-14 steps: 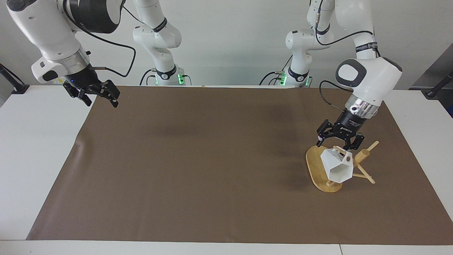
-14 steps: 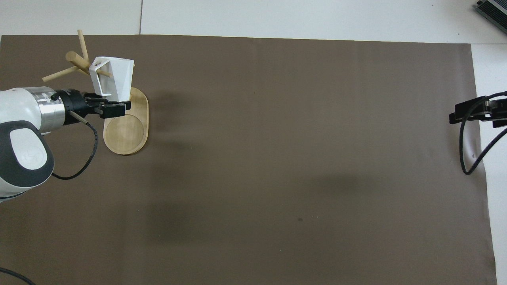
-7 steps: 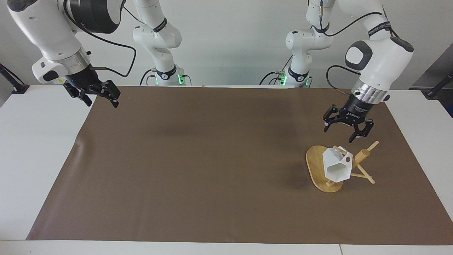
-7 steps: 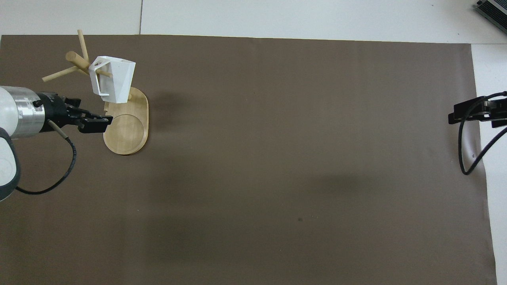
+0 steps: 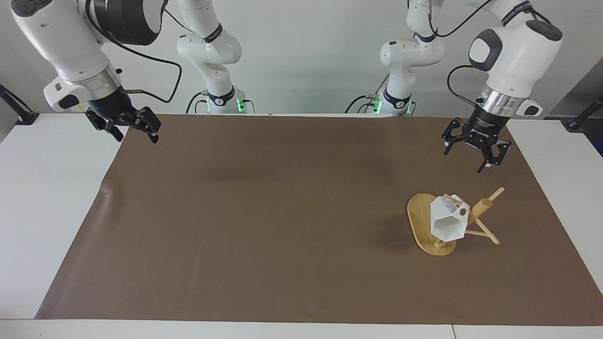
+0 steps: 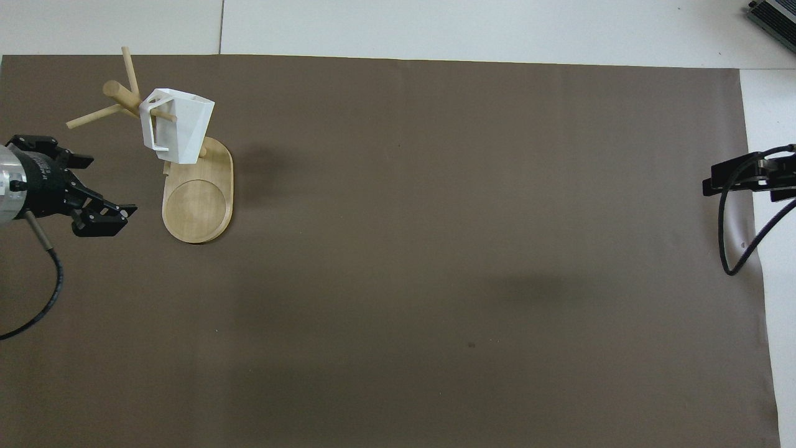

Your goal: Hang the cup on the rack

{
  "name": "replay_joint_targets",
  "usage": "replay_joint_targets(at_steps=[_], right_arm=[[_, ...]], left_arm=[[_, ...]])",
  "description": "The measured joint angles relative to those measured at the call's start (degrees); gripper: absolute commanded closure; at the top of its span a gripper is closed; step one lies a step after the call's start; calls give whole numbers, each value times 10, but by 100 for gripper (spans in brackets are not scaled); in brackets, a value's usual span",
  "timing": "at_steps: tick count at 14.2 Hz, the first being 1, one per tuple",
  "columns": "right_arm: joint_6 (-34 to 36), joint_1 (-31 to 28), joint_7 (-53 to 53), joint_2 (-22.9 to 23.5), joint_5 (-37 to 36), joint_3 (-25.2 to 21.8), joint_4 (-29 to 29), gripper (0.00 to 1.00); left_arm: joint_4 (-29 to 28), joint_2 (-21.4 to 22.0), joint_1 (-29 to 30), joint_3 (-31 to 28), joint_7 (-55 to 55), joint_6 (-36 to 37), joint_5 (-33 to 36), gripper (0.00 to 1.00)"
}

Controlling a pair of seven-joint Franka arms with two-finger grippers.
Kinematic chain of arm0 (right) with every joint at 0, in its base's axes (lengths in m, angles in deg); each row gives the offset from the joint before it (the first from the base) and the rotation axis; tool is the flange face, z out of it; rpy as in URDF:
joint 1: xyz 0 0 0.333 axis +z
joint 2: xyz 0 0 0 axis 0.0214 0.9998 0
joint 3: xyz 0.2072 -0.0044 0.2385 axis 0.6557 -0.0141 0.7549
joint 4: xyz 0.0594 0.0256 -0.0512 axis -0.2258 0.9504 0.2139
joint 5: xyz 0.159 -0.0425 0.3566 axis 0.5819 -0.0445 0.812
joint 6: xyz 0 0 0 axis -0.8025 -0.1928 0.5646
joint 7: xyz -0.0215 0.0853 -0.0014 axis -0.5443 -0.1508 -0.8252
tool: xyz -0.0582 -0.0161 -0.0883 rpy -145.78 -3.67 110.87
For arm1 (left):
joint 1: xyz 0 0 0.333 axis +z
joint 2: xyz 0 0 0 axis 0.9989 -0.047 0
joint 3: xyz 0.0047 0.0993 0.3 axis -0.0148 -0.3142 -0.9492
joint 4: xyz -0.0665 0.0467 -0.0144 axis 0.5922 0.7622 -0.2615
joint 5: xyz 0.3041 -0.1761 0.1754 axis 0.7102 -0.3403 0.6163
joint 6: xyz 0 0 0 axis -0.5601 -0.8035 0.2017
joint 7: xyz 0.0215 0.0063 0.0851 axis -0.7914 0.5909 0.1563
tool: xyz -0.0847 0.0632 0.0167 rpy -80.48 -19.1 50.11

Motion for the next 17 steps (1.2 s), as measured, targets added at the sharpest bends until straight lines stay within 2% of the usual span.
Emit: replay_joint_targets(at_steps=[3, 9, 14, 17], right_arm=[[0, 0, 0, 0, 0, 0, 0, 0], [0, 0, 0, 0, 0, 0, 0, 0], [0, 0, 0, 0, 0, 0, 0, 0], [0, 0, 0, 0, 0, 0, 0, 0]], left_arm=[[40, 5, 7, -7, 160, 58, 0, 0], [86, 6, 9, -10, 469, 121, 1, 0], [93, 5, 14, -12, 830, 143, 10, 0], [93, 5, 14, -11, 989, 159, 39, 0]])
